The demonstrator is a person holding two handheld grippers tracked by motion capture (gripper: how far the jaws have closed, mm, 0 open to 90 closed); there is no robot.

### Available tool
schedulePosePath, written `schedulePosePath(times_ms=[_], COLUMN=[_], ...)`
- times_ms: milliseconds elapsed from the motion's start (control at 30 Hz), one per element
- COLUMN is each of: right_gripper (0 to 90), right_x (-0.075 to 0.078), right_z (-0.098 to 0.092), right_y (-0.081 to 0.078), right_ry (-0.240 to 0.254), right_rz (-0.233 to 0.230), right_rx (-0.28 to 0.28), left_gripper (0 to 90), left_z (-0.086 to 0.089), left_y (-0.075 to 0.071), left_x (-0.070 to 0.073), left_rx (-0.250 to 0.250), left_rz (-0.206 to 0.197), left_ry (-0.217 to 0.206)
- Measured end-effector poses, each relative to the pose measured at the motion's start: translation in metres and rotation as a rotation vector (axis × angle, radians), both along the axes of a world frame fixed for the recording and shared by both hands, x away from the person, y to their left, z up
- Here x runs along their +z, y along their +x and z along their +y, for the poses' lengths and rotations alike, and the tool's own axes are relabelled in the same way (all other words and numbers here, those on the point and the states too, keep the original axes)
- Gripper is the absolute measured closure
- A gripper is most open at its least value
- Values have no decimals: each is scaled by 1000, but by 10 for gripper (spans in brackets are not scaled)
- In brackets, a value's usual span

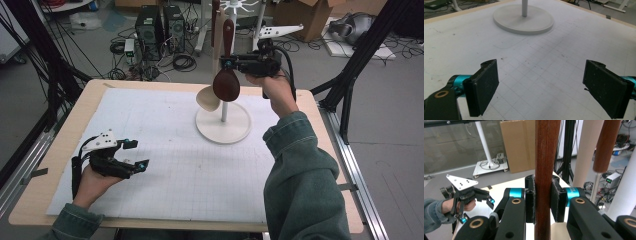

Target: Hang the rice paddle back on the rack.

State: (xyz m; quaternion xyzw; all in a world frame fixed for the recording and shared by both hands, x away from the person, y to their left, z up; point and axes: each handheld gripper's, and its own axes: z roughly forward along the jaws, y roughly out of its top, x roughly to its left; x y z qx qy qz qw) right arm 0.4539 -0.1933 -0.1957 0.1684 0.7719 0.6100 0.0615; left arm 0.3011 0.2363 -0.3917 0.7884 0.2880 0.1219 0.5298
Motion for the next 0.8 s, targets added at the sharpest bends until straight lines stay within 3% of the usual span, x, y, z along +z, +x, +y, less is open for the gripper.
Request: schedulePosePath(times_ms=[467, 800], right_gripper=[777, 776], right_x=[14, 14], right_z=[-4, -10], right_y=[11, 22], right_ry=[13, 36], right_rz=[-3, 32], right_rx=[-21, -24], left_gripper=[136, 136], left_z=[-1, -1], left_y=[-1, -1], left_x=[-1, 0], left_rx=[-3, -8], left_rz=[3, 0], left_ry=[0, 5])
